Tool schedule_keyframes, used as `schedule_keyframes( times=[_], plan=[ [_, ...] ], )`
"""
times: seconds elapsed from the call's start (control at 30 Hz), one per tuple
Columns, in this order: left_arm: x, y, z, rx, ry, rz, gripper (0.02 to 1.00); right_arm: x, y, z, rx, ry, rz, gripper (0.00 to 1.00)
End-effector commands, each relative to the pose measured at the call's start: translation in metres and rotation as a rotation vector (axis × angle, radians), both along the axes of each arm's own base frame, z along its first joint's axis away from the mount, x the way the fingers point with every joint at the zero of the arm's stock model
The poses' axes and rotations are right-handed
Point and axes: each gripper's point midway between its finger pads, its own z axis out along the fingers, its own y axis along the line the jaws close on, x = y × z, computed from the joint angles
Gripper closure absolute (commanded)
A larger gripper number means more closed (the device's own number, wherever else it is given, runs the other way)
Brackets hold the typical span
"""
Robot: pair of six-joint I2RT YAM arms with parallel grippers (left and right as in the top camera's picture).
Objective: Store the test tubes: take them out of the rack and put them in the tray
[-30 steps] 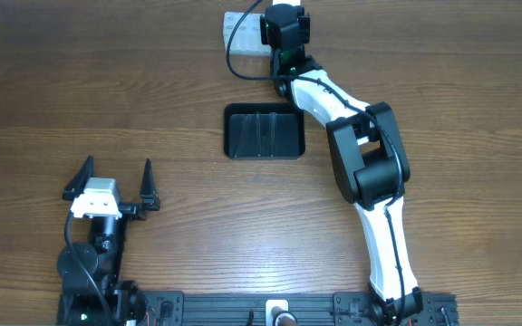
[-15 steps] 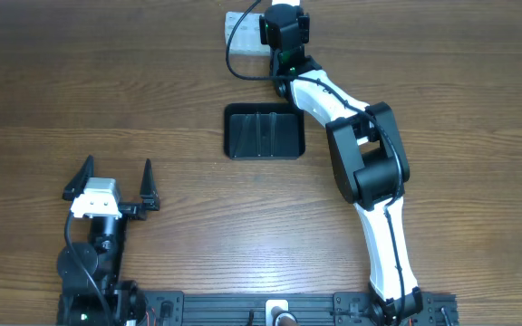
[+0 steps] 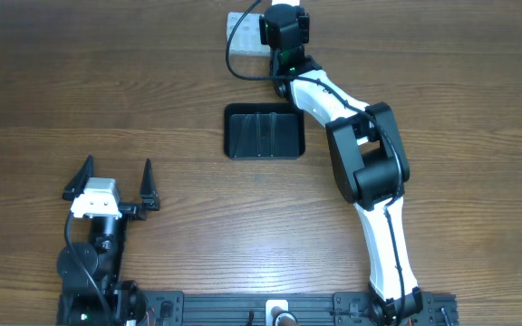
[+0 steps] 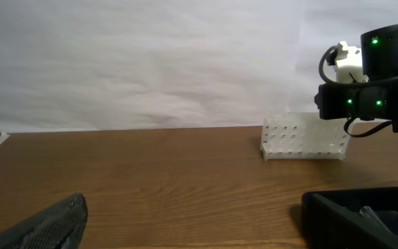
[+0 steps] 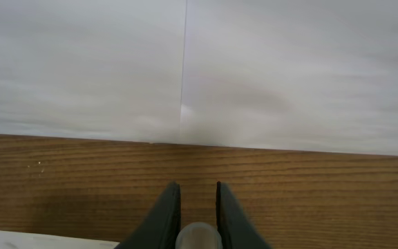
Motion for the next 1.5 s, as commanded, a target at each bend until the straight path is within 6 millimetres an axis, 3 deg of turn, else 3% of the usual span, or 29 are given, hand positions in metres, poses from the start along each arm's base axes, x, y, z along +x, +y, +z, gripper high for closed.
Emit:
schedule_keyframes(
  times=[0.03, 0.27, 0.57, 0.7, 0.83, 1.03, 1.3, 1.5],
  plan=[
    [0.000, 0.000, 0.000, 0.014, -0.007, -0.004, 0.018, -0.001, 0.010, 0.036, -0.017, -0.056, 0.019, 0.886],
    [0.000, 0.000, 0.000, 0.014, -0.007, -0.004, 0.018, -0.009, 0.016, 0.077, -0.016, -0.113, 0.019, 0.895],
    [0.000, 0.000, 0.000, 0.014, -0.007, -0.004, 0.018, -0.026, 0.017, 0.150, -0.019, -0.208, 0.019, 0.890],
    [0.000, 0.000, 0.000, 0.014, -0.007, -0.004, 0.018, -0.039, 0.010, 0.181, -0.023, -0.225, -0.004, 0.893],
    [0.000, 0.000, 0.000, 0.014, -0.007, -0.004, 0.018, -0.062, 0.003, 0.195, 0.002, -0.150, -0.031, 0.908],
    [0.000, 0.000, 0.000, 0.014, -0.007, -0.004, 0.018, -0.112, -0.007, 0.169, 0.082, 0.122, -0.061, 0.919],
    [0.000, 0.000, 0.000, 0.014, -0.007, -0.004, 0.018, -0.170, -0.005, 0.090, 0.162, 0.535, -0.030, 0.895],
    [0.000, 0.000, 0.000, 0.014, -0.007, -0.004, 0.018, -0.198, -0.001, 0.042, 0.184, 0.704, -0.014, 0.901]
  ],
)
